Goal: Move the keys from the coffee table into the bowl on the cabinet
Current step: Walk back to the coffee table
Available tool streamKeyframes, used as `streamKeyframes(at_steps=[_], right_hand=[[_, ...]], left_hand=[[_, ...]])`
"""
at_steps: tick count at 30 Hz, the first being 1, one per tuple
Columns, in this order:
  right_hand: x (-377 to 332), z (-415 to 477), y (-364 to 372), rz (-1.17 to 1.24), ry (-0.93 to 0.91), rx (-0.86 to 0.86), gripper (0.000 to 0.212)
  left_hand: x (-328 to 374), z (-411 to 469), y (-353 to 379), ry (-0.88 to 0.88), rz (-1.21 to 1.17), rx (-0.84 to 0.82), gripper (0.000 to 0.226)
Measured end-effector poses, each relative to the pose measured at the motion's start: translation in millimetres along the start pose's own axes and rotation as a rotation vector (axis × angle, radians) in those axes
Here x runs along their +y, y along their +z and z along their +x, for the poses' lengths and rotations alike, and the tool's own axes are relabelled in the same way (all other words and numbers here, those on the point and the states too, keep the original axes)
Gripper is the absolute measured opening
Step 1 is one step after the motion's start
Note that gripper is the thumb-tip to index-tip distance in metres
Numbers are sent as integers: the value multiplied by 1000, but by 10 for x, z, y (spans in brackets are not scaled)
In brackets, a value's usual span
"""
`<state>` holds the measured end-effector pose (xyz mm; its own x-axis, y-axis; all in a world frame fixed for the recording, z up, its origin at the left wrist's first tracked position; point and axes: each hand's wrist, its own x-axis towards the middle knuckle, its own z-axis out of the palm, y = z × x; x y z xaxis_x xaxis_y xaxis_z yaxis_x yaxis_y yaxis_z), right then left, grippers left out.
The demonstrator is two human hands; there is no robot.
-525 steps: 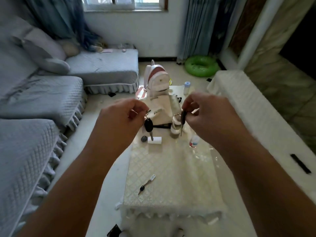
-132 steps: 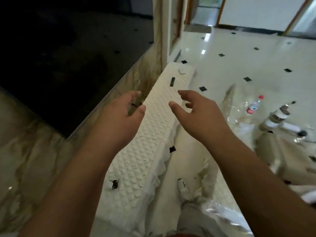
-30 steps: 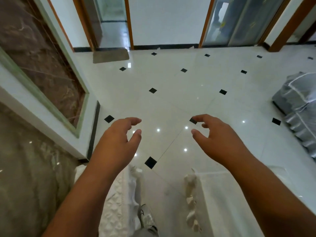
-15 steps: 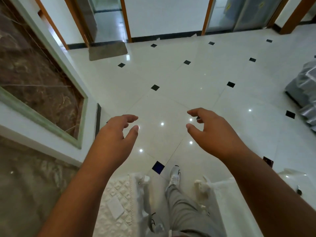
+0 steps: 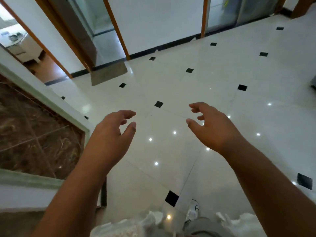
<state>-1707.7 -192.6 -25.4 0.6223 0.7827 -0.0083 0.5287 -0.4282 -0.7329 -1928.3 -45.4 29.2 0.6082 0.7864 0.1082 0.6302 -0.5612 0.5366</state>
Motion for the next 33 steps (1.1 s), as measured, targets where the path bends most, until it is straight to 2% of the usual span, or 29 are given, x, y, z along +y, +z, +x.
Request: streamKeyframes(at_steps=[4, 11, 16, 22, 27, 33], right_hand=[[168, 467, -333, 8, 25, 59, 49], [648, 795, -950, -37, 159, 200, 51], [1201, 751, -1363, -47, 371, 336, 50], [1655, 683, -1778, -50, 653, 572, 47], [1759, 587, -1986, -62, 914, 762, 46], [1788, 650, -1981, -17, 1083, 947, 46]], left_hand=[[341, 535, 261, 50, -30, -14, 32], [1020, 1429, 781, 213, -63, -163, 29], [1642, 1990, 1381, 389, -114, -292, 28], [2452, 2607, 2208, 589, -195, -568, 24], [3163, 3093, 2693, 799, -196, -747, 25], [3675, 3327, 3106, 1017, -258, -905, 29]])
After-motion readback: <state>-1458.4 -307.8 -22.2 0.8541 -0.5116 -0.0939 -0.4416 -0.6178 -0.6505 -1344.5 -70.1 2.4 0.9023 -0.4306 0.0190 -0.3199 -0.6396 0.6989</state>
